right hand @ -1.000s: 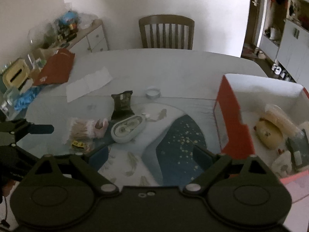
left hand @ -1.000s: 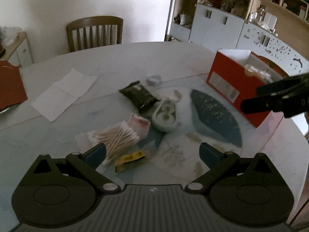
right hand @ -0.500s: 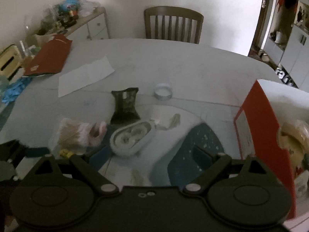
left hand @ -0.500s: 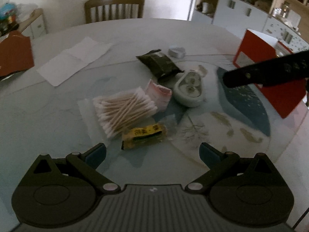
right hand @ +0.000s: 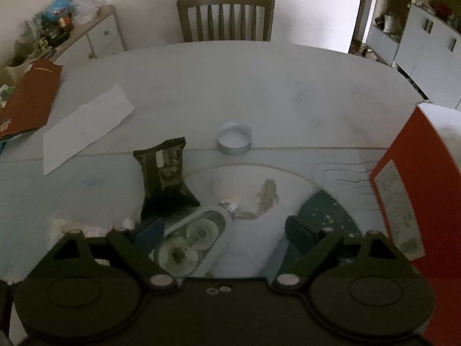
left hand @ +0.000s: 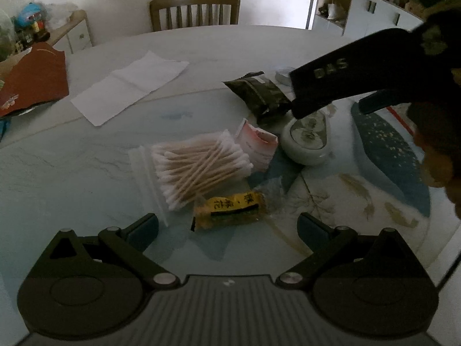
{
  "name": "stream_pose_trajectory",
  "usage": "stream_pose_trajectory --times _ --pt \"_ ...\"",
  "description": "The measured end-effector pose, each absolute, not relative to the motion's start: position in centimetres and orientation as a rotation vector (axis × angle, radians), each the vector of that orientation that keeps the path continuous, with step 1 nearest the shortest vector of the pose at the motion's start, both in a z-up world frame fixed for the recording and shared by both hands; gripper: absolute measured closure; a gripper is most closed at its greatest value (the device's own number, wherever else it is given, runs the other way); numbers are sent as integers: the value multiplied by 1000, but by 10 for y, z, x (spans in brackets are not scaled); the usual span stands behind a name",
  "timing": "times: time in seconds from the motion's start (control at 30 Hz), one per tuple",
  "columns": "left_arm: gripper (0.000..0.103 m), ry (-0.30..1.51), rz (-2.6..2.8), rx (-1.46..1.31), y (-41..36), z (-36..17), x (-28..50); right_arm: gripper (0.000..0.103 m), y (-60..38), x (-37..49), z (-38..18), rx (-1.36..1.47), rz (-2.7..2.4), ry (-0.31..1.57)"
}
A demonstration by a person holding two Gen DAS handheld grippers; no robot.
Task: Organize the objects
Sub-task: 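Grasp the yellow snack packet with the left gripper while the right grasps the white tape dispenser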
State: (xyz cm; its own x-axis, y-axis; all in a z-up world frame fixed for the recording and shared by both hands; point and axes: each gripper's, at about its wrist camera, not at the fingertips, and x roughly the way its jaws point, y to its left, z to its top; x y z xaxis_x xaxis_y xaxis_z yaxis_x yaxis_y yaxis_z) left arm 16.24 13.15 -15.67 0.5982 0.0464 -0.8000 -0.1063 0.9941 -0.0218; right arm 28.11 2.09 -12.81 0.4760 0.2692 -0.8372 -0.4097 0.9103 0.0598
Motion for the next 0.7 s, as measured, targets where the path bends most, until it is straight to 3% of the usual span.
stream_pose_trajectory --times 0.43,0.63,0.7 --pt "1 931 139 -133 131 -155 168 14 36 280 -143 -236 407 1011" --pt "7 934 162 -76 121 -156 169 18 18 277 -144 -241 421 1031" --pt "9 934 165 -71 120 -156 170 24 12 276 -142 -240 429 1033"
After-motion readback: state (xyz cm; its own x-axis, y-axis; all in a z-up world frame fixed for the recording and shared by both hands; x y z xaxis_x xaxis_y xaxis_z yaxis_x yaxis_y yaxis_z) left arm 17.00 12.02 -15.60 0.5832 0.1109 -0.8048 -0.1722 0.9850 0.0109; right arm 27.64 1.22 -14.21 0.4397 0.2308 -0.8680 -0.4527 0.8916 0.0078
